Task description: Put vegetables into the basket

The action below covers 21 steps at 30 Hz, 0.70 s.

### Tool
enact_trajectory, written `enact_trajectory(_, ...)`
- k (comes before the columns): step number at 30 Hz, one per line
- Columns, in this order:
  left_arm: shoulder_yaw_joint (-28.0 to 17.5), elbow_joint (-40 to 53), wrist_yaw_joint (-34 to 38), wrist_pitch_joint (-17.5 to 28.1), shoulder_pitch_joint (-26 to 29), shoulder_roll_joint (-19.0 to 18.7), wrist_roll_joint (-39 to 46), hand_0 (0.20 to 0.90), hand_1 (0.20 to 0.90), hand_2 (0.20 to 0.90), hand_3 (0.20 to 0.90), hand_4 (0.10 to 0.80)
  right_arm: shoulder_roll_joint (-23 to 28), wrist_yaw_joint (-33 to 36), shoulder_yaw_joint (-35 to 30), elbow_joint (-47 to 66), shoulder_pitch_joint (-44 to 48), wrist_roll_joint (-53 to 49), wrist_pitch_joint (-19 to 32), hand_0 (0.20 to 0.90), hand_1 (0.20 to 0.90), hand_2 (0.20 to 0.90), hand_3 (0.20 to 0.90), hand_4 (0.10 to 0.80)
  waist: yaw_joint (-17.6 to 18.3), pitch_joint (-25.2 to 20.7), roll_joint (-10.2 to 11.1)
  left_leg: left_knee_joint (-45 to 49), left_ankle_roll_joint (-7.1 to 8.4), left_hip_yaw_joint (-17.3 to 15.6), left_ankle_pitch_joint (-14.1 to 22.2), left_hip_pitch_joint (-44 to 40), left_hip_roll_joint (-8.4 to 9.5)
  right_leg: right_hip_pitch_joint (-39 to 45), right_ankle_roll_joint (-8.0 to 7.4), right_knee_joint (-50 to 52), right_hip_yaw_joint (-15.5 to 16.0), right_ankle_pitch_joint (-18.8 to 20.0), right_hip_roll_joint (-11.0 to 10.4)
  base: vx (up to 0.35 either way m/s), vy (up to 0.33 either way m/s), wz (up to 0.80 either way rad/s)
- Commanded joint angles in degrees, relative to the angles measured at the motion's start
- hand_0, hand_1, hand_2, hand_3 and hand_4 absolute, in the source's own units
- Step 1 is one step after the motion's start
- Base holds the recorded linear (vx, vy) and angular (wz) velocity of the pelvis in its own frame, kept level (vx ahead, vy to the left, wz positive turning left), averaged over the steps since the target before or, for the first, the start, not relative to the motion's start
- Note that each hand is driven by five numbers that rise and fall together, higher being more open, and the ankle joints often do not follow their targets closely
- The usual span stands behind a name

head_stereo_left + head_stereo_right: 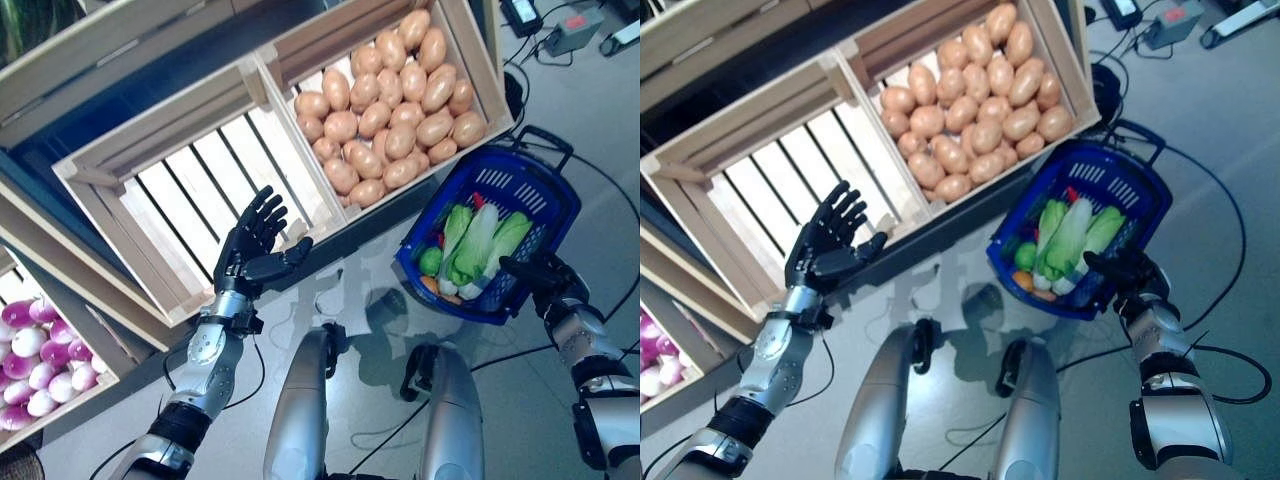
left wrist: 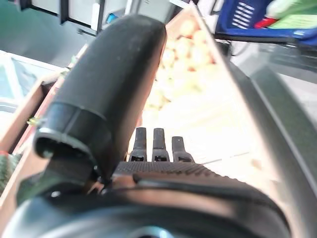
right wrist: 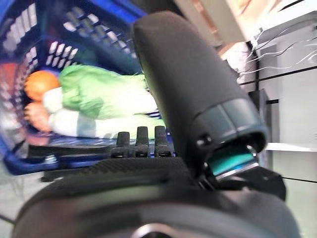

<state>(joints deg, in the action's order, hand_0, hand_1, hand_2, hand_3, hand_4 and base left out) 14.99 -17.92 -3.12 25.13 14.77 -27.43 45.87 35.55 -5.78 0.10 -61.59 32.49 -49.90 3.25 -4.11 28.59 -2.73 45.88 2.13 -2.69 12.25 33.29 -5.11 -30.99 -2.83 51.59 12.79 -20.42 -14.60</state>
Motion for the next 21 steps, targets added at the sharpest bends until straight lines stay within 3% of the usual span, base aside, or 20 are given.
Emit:
enact_trajectory(1, -3.4, 5.0, -0.8, 2.1, -1.3, -0.4, -3.0, 0.9, 0.9, 0.9, 0.9, 0.8, -2.1, -5.3, -1.8, 3.7, -2.9, -0.3, 6.7, 0.9, 0.9, 0.9, 0.9, 0.8, -0.3, -10.4, 2.3, -8.4, -3.53, -2.9, 2.0, -9.8, 0.95, 10.3, 3.2, -13.7, 1.6, 8.7, 1.2, 0.173, -0.018, -0.07)
enact_trajectory(7, -4.7, 2.8, -0.8, -0.7, -5.0, 2.1, -5.2, 0.9, 0.9, 0.9, 0.9, 0.8, -11.1, -10.1, -2.5, 12.9, -12.8, -9.9, 6.0, 0.9, 0.9, 0.9, 0.9, 0.8, 0.2, -16.9, 4.0, -25.3, -2.32, -3.9, -3.9, -22.9, 1.24, 23.9, 1.33, -33.0, 1.9, 13.6, 5.4, 0.186, -0.002, -0.1)
enact_trajectory(11, -5.0, 1.0, 2.1, -0.3, -9.9, 4.4, -11.4, 0.9, 0.9, 0.9, 0.9, 0.8, -20.1, -10.9, 1.3, 22.0, -21.7, -9.9, 7.3, 0.9, 0.9, 0.9, 0.9, 0.8, 1.5, -20.3, 4.3, -35.1, -2.42, -5.1, -6.8, -30.1, 1.55, 29.8, 0.3, -41.7, 0.1, 16.6, 6.6, 0.154, 0.048, -0.17)
enact_trajectory(14, -5.9, -2.4, -0.5, -1.0, -13.2, 6.1, -8.6, 0.9, 0.9, 0.9, 0.9, 0.8, -25.4, -12.0, 3.8, 24.7, -26.9, -11.4, 6.4, 0.9, 0.9, 0.9, 0.9, 0.8, 2.5, -22.4, 4.2, -41.6, -2.41, -5.8, -9.2, -34.1, 1.6, 32.5, -0.51, -46.7, -1.0, 19.0, 7.1, 0.107, 0.039, -0.22)
enact_trajectory(21, -6.5, -8.1, -3.8, -3.2, -17.9, 10.2, -6.1, 0.9, 0.9, 0.9, 0.9, 0.8, -29.0, -15.3, 8.7, 28.5, -33.9, -5.2, 1.9, 0.9, 0.9, 0.9, 0.9, 0.8, 3.6, -24.4, 3.7, -50.9, -1.96, -5.1, -12.6, -38.1, 1.79, 35.5, -1.03, -53.7, -1.7, 22.1, 8.3, 0.041, 0.017, -0.08)
